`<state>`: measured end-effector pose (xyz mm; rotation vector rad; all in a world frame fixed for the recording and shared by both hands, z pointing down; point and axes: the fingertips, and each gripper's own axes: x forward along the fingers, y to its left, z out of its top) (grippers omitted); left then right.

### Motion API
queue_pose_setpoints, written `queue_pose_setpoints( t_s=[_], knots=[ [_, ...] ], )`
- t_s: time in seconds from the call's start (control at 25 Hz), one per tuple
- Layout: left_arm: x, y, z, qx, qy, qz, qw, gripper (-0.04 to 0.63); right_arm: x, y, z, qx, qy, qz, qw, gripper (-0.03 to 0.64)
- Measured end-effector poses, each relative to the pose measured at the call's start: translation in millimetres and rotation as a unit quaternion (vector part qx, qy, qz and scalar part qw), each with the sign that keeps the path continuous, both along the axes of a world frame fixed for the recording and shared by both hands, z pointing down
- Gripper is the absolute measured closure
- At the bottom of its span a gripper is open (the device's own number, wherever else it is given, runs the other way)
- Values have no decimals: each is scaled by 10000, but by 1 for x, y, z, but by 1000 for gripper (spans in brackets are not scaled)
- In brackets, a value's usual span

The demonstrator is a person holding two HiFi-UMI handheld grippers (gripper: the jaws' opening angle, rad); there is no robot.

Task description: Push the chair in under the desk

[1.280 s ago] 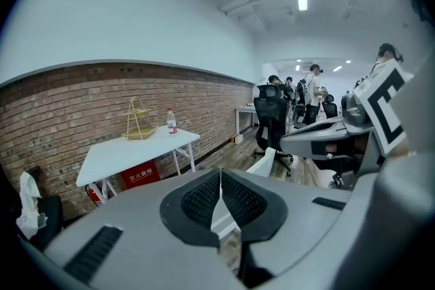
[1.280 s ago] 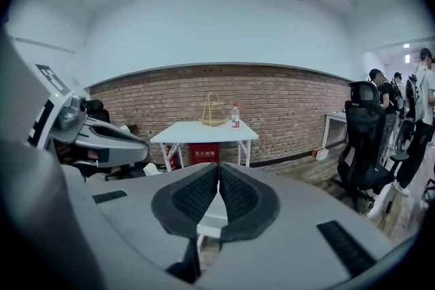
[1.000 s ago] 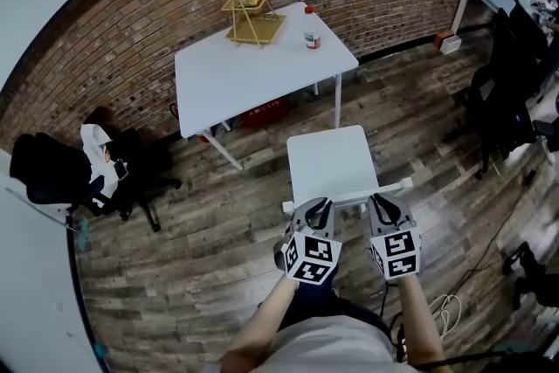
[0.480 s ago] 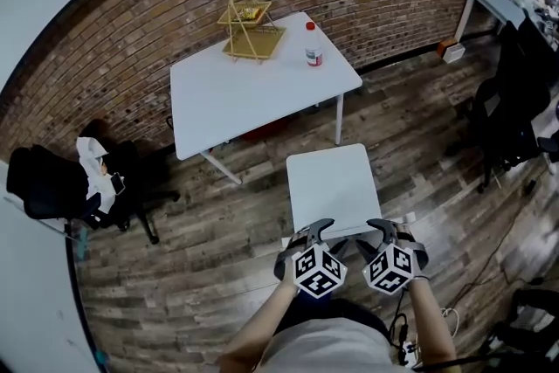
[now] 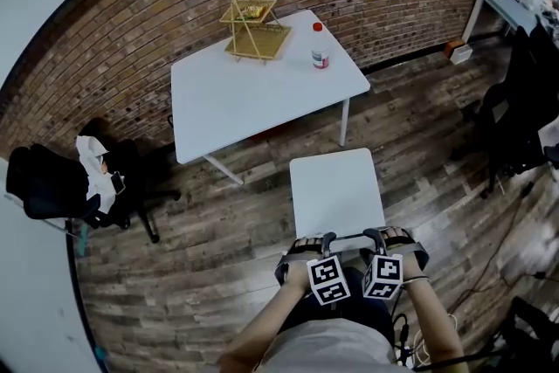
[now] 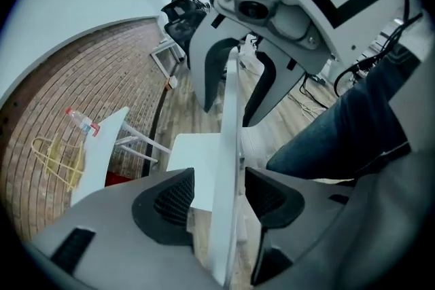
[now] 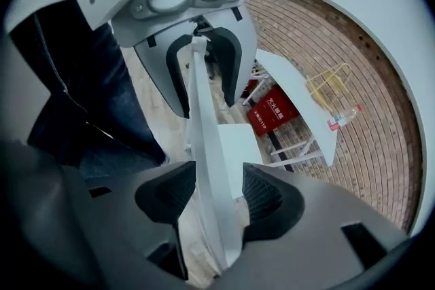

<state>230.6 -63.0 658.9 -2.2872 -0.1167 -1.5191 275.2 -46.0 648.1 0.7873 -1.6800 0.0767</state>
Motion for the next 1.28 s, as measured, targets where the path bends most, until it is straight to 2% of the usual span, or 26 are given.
queue_pose_setpoints(
  t_s=[0.24, 0.36, 0.48, 0.56, 0.68, 0.92, 1.28],
  knots=[
    [4, 3, 22, -99, -340, 20, 9994, 358, -3, 2, 15, -291, 168, -498, 9982, 399],
    [2, 5, 33, -44, -702, 123, 9974, 361, -1, 4, 22, -373, 323, -793, 9956, 421],
    [0, 6, 40, 110, -872, 289, 9957, 466, -2, 6, 28, -415, 452, -1055, 9925, 455],
    [1, 8, 43, 109, -881, 299, 9956, 495, -4, 8, 30, -428, 433, -1088, 9922, 489],
    [2, 8, 43, 64, -809, 168, 9966, 498, -4, 7, 30, -349, 298, -1061, 9933, 494],
    [1, 7, 42, -169, -900, 12, 9958, 505, -7, 8, 28, -108, 198, -1658, 9859, 479],
    [-4, 2, 39, -293, -972, -180, 9947, 505, -14, 3, 29, -131, 116, -1869, 9822, 482]
  ],
)
